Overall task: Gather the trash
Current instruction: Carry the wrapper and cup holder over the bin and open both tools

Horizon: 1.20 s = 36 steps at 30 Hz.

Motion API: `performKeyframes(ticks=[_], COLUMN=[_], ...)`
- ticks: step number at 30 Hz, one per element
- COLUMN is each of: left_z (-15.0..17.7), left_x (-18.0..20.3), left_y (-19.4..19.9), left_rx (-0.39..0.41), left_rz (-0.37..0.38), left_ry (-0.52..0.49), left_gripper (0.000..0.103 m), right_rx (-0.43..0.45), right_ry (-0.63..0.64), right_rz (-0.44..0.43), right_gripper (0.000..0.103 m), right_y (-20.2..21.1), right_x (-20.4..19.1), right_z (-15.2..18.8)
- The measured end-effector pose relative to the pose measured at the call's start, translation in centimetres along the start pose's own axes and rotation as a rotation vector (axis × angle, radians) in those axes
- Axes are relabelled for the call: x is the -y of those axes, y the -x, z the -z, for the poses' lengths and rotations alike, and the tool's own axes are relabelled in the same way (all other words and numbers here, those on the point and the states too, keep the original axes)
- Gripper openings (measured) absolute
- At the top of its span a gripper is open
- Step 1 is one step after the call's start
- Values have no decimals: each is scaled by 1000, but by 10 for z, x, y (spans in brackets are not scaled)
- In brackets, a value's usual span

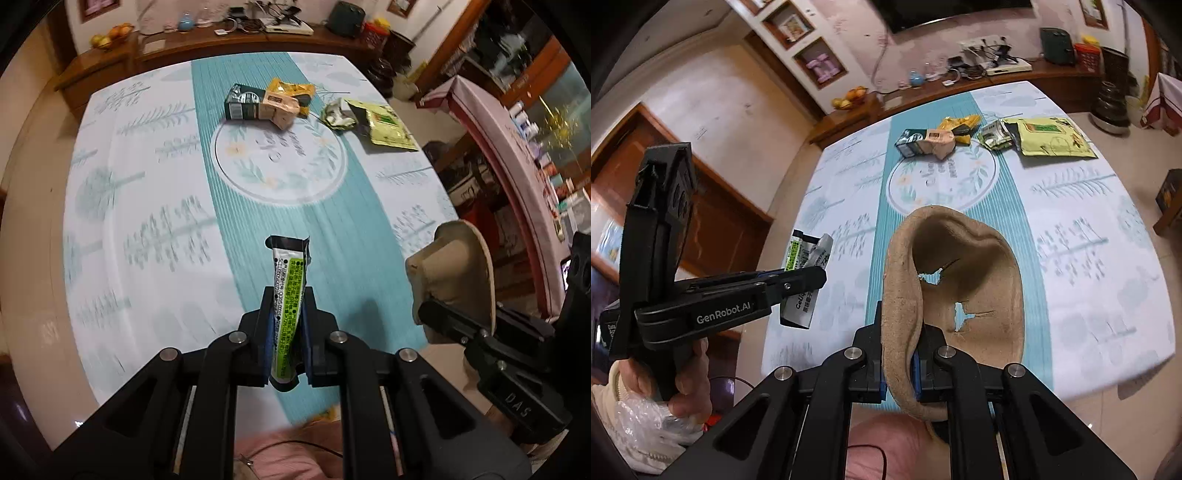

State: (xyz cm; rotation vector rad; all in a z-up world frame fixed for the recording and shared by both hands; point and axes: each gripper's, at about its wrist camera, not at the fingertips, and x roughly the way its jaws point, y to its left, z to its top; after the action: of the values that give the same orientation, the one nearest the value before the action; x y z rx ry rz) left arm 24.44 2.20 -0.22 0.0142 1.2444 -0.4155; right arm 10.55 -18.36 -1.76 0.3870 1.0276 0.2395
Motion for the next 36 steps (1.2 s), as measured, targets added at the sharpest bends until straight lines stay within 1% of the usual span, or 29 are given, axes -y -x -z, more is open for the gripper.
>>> performKeyframes(ticks=[4,5,8,12,15,16,18,21,26,31,36], left_z=[46,62,94,135,159,163,178,191,210,230,251], left_x=[29,39,58,88,106,107,116,122,123,118,114], left_y=[13,16,22,27,28,29,30,31,15,-15,-59], left_rx=[25,29,29,25,8,5,-2,-9,-41,-74,-111], left_rz=[-22,-31,-35,-54,-69,-72,-85,-98,-101,-87,-54], left_ry=[46,64,104,127,125,121,109,92,76,79,65], left_gripper=[10,10,10,10,10,10,10,10,10,10,10], right_rx=[-17,-19,-30,-61,-78,-83,-97,-116,-176,-229,-268], right_ry=[28,39,49,23,2,-8,-33,-62,-117,-161,-225], right_rz=[-32,-38,-55,-82,-92,-94,-96,-91,-70,-38,-22], right_gripper=[9,9,9,9,9,9,9,9,9,9,9], right_y=[36,45,66,84,89,90,88,83,61,25,-21], right_x=[14,17,27,37,41,42,47,53,66,80,102], right_z=[36,45,71,105,124,130,143,157,187,216,244])
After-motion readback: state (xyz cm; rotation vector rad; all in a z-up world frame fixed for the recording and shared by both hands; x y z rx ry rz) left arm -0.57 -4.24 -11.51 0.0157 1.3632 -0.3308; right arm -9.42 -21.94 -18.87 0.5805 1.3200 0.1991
